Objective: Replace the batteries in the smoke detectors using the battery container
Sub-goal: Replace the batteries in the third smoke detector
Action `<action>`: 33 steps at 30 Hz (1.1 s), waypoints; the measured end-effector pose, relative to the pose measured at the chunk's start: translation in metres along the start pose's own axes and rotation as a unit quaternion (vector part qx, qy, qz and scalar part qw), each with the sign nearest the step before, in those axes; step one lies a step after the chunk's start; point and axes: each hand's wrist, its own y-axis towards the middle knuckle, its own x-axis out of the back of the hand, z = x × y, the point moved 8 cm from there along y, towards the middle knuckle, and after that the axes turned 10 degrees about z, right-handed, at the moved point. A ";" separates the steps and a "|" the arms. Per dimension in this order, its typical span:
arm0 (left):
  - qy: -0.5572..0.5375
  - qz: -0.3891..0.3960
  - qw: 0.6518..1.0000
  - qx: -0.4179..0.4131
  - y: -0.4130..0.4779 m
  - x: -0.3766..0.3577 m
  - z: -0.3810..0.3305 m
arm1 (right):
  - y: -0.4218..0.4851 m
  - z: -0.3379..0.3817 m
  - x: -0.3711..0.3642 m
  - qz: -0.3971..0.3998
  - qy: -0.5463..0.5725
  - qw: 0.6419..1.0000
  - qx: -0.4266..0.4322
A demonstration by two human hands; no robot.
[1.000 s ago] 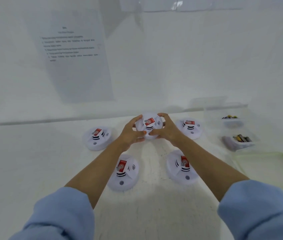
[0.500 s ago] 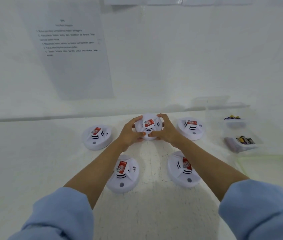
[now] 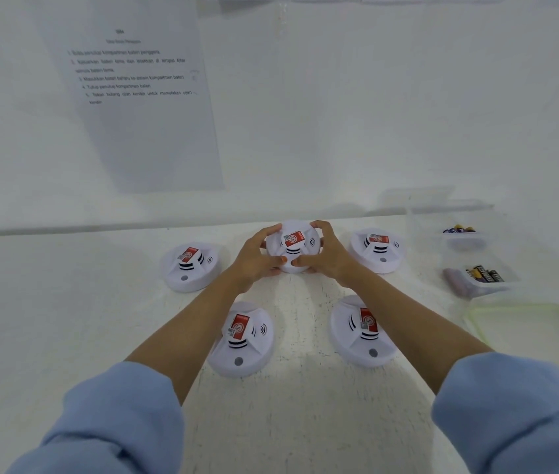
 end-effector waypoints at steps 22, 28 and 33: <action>-0.035 0.044 0.998 0.030 -0.004 -0.001 0.005 | -0.002 -0.008 0.006 0.120 0.050 0.992 -0.002; -0.008 0.068 0.997 0.029 -0.006 -0.003 0.003 | -0.003 -0.008 0.005 0.119 0.047 0.992 0.004; -0.002 0.070 0.997 0.034 -0.007 -0.003 0.002 | -0.004 -0.008 0.005 0.117 0.051 0.992 0.007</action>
